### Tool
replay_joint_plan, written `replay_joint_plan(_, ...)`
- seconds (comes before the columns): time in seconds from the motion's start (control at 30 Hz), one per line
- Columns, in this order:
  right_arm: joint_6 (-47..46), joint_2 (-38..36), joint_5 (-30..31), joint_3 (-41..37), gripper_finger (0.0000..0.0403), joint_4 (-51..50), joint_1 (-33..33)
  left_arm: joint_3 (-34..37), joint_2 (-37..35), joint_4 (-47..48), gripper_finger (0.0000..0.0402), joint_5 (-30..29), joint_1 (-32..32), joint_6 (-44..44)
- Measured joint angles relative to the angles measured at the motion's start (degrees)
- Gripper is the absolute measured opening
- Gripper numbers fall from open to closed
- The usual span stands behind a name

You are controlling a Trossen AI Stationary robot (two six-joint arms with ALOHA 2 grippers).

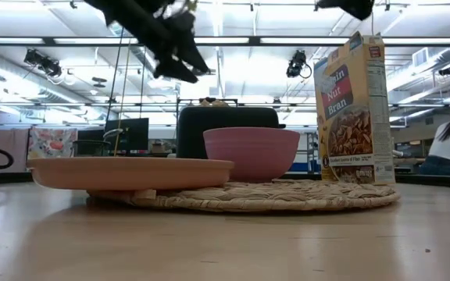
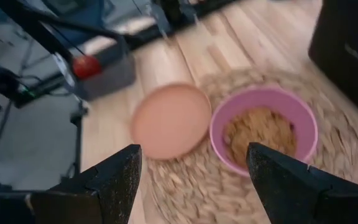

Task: Arrange a breakfast setting
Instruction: Put the toasted bread on the brown plate

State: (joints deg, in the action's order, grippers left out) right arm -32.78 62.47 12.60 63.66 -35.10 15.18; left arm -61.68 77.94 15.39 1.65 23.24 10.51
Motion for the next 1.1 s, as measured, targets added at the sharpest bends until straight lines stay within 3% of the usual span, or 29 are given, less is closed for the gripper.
replay_joint_plan(0.13, 4.22, -2.35, -0.02, 0.0, 0.0293, 1.65, -1.13, -0.22, 3.96, -6.08, 0.0254, 6.8, 7.29, -1.45)
replay_joint_plan(0.23, 6.35, -3.91, -0.02, 0.0, 0.0293, 1.67, -2.56, -4.13, 7.3, -5.87, 0.0252, 9.62, 10.83, -5.17)
replay_joint_plan(0.43, 10.48, -6.06, -0.41, 0.0, 0.0293, 1.53, -5.41, -14.47, 14.0, 2.75, 0.0228, 13.37, 13.86, -21.39)
replay_joint_plan(0.6, 10.97, -6.94, -1.96, 0.0, 0.0293, 1.37, -6.71, -17.3, 17.67, 8.14, 0.0197, 20.51, 16.03, -24.73)
replay_joint_plan(0.8, 13.48, -7.01, -2.01, 0.0, 0.0293, 1.1, -6.8, -17.25, 19.8, 7.52, 0.0171, 20.38, 16.34, -27.68)
replay_joint_plan(1.1, 13.9, -7.01, -2.19, 0.0, 0.0293, 1.12, -6.8, -17.43, 23.01, 4.94, 0.0168, 20.04, 16.13, -27.64)
